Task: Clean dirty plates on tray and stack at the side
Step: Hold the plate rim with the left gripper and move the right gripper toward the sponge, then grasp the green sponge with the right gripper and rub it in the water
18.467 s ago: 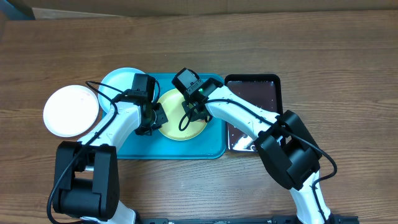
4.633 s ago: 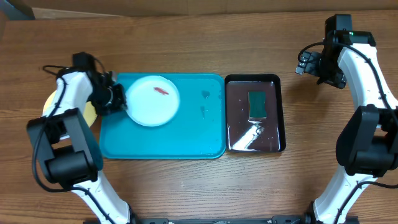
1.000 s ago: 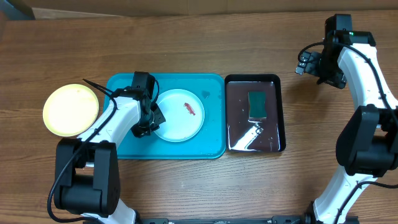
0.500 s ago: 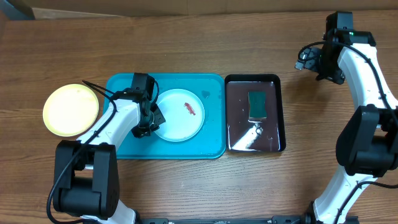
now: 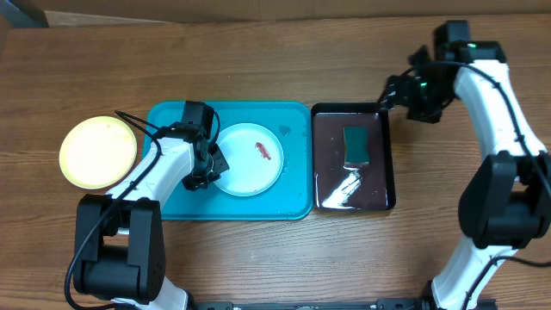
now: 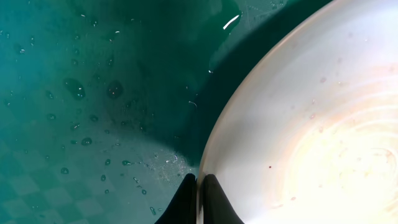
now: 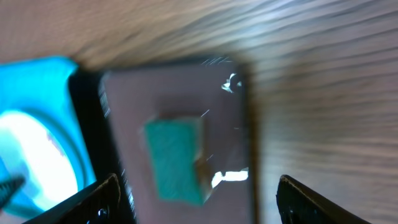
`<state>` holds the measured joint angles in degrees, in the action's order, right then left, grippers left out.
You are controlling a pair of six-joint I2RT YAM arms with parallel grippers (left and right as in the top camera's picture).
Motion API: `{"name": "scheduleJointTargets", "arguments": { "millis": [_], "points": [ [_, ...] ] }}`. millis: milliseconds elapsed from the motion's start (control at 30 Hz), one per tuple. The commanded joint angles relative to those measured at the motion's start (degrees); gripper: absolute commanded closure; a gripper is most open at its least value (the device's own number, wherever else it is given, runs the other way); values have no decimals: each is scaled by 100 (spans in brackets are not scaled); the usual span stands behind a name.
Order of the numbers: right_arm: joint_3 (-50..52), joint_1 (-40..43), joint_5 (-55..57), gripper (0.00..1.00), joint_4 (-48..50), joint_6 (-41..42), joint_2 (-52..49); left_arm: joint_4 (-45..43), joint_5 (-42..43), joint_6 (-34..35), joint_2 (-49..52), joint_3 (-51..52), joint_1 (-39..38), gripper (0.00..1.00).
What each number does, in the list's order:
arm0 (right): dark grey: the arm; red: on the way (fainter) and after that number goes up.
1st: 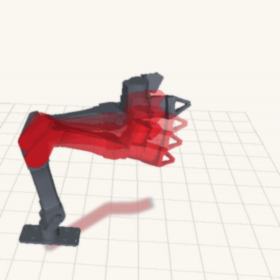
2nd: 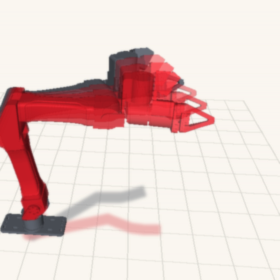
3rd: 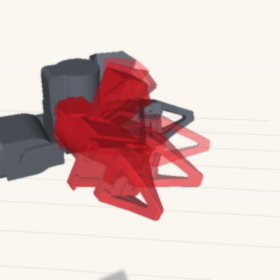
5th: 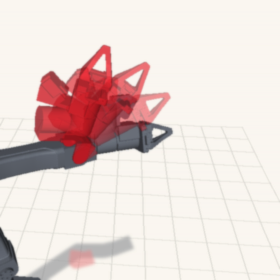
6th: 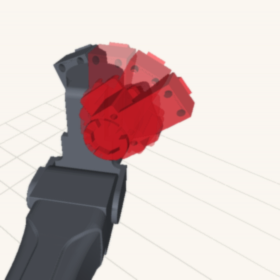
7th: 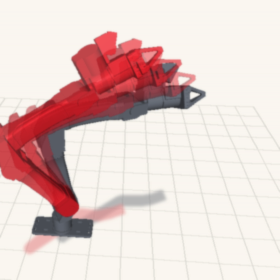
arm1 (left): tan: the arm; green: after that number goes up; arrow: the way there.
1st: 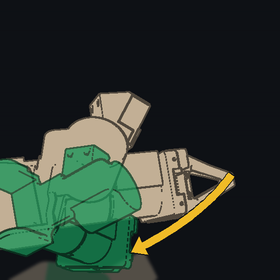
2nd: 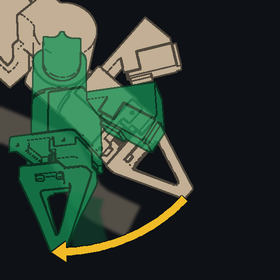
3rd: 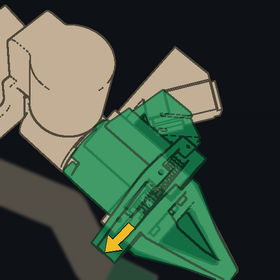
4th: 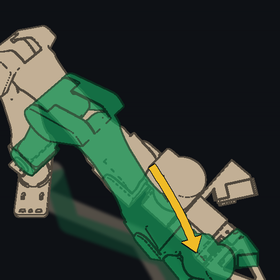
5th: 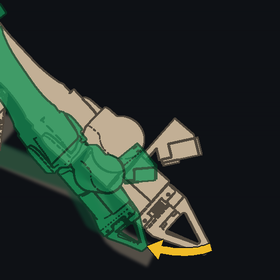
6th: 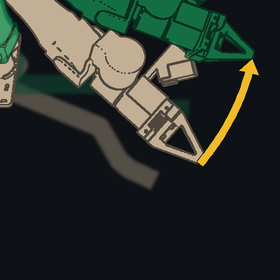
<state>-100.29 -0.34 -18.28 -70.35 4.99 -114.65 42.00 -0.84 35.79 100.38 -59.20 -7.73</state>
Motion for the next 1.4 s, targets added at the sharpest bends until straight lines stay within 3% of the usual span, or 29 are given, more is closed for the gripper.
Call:
{"name": "scheduleJointTargets", "arguments": {
  "millis": [0,33,167,400,433,467,533,667,800,900,1133,1367],
  "points": [
    [-101,-498,531,17,-188,-203,407,-55,-13,-114,55,142,20,96],
    [-57,-656,719,17,-245,-201,407,-52,-13,-114,55,142,20,96],
    [247,-1086,885,0,-70,-201,404,-52,-13,-111,57,142,20,96],
    [739,-1268,887,0,595,-205,398,-46,-15,-111,57,142,20,96],
    [745,-1268,927,5,568,-201,396,-46,-15,-111,57,142,20,96],
    [745,-1266,929,18,542,-199,396,-46,-15,-111,55,142,20,96],
    [754,-1268,927,36,533,-179,396,-48,-15,-111,57,142,20,96],
    [1005,-1355,1104,49,817,-173,396,-48,-15,-109,57,142,20,96],
    [1421,-1458,1993,48,1180,437,396,-48,-15,-109,57,142,20,96],
    [1722,-1513,2068,47,1506,706,396,-48,-15,-109,57,142,20,96],
    [2229,-1714,1971,39,2116,704,396,-48,-15,-111,57,142,20,96],
    [2474,-1714,1974,37,2361,702,396,-46,-15,-109,57,142,20,96]
  ]
}}
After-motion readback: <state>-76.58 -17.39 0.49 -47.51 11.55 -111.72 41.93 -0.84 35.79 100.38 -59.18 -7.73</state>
